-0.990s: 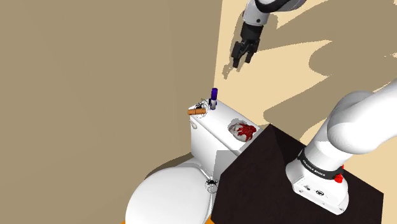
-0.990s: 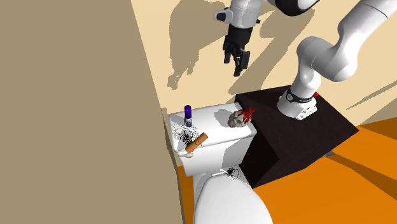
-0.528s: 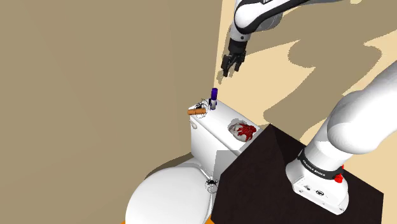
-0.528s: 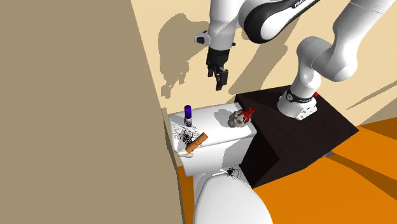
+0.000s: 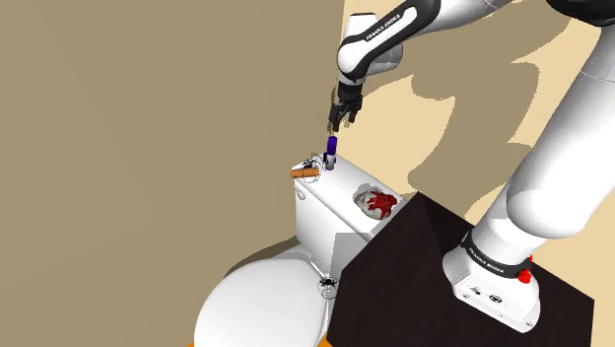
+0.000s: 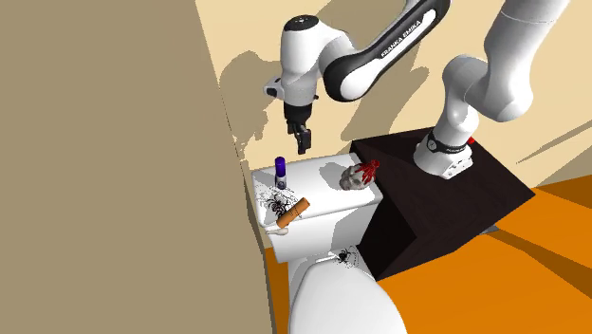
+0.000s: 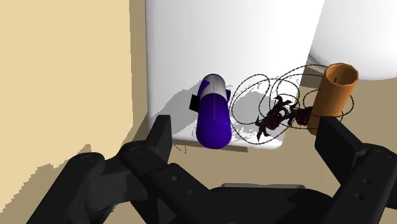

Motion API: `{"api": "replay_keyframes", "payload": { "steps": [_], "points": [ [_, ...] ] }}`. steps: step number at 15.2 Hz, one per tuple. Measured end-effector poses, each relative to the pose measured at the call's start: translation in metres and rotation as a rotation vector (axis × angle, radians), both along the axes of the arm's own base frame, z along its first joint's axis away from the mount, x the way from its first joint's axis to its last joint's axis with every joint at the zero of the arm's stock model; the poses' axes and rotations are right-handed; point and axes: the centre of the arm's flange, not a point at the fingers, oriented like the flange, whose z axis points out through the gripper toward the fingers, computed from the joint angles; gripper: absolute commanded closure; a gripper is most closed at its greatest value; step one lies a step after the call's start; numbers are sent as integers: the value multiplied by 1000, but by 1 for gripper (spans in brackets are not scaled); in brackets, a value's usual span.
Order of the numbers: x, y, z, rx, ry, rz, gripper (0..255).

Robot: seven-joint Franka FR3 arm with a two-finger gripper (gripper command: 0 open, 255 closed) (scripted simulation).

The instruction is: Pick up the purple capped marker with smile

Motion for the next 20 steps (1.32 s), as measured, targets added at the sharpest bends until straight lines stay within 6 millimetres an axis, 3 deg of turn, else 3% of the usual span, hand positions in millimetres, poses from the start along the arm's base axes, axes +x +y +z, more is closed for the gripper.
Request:
{"api": "replay_keyframes", "payload": {
  "steps": [6, 13, 14, 20],
  "points": [
    [45, -11, -58, -17, 12, 20, 0],
    [46, -12, -94, -18, 13, 22, 0],
    [47, -12, -97, -18, 13, 22, 255],
    [48, -12, -98, -18, 11, 23, 255]
  ]
}}
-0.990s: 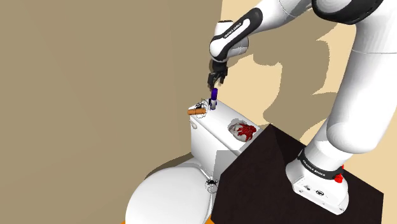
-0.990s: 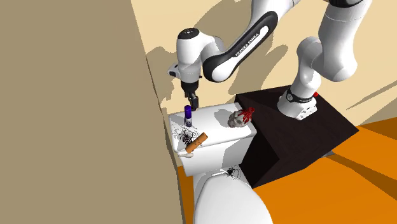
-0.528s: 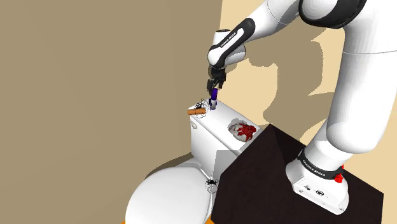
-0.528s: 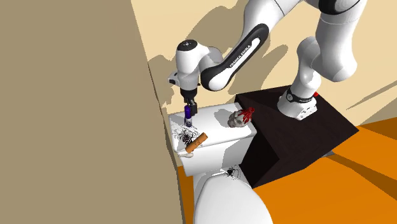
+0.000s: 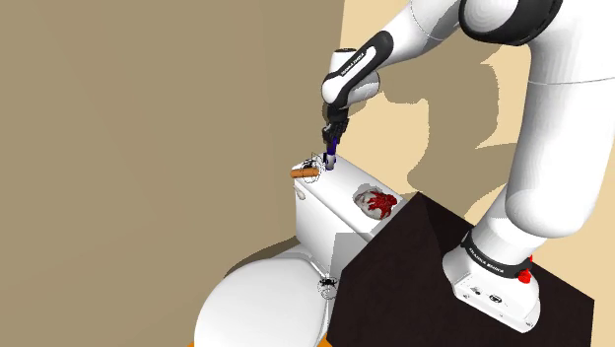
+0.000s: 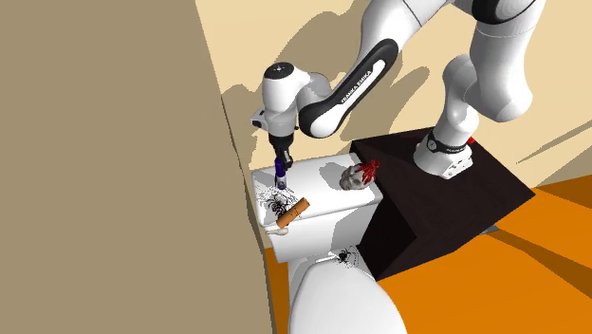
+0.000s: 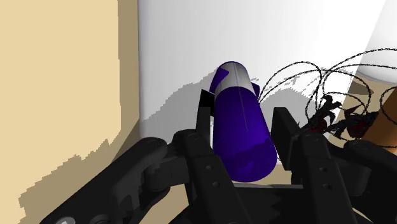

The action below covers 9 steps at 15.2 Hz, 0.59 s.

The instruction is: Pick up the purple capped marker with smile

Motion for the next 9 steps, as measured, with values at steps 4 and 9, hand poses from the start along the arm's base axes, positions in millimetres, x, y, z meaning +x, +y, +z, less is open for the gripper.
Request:
{"api": "replay_keyframes", "payload": {
  "steps": [4, 9],
  "points": [
    [0, 0, 0, 0, -1, 0, 255],
    [-1, 0, 20, 0, 1, 0, 255]
  ]
}}
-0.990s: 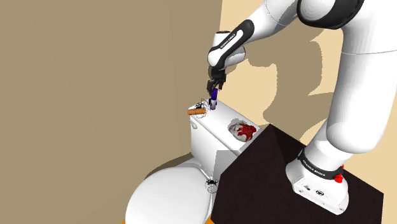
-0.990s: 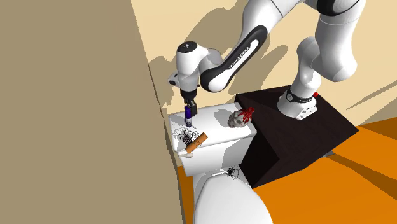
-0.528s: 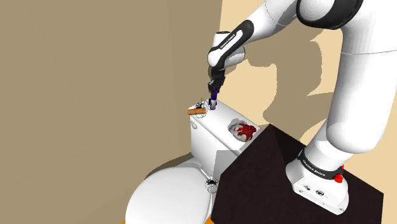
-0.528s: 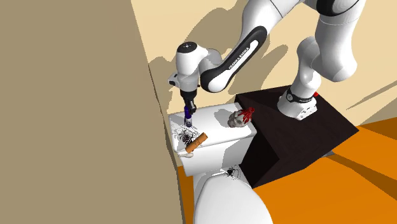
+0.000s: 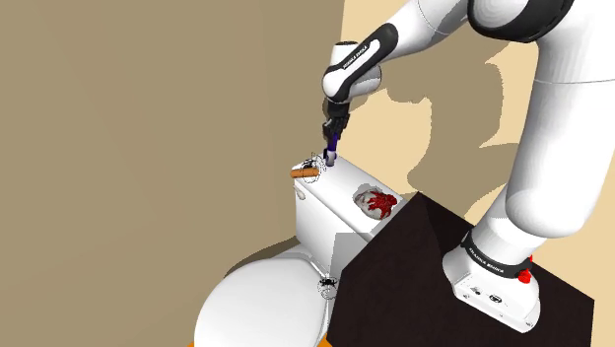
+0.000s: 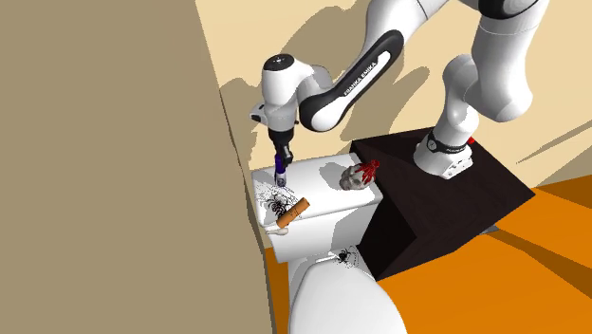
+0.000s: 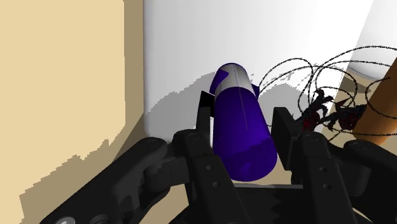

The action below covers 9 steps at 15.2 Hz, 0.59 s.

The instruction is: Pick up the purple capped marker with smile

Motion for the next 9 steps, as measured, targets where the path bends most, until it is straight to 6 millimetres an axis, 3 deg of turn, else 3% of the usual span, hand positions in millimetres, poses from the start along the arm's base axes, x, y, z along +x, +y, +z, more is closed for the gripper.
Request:
{"api": "replay_keyframes", "payload": {
  "steps": [9],
  "points": [
    [0, 0, 47, 0, 0, 0, 255]
  ]
}}
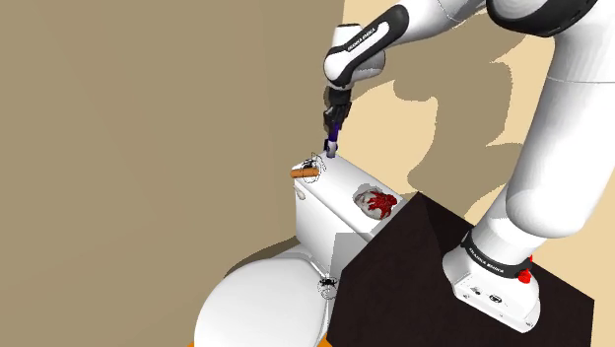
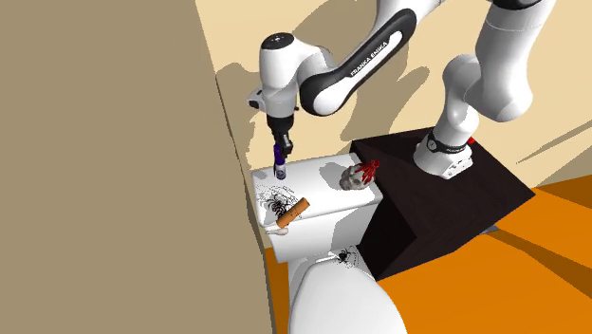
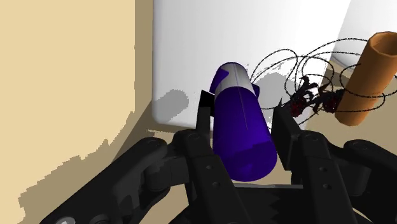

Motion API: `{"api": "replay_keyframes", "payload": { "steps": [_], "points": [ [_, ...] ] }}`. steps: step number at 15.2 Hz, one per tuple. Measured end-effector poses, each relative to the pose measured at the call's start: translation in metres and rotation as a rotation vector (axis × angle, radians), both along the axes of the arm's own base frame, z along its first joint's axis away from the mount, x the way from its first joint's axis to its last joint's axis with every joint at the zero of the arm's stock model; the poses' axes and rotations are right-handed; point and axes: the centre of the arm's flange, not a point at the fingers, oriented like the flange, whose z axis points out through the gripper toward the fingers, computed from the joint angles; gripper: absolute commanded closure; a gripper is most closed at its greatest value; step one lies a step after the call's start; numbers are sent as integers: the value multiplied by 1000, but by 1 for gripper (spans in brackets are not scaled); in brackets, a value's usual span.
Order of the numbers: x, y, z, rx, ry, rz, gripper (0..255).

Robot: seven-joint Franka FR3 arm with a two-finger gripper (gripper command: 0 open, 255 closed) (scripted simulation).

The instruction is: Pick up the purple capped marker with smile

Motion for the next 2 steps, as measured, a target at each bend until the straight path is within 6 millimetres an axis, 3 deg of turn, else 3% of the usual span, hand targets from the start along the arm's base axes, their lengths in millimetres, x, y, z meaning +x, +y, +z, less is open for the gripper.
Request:
{"api": "replay_keyframes", "payload": {
  "steps": [2],
  "points": [
    [0, 0, 9, 0, 0, 0, 255]
  ]
}}
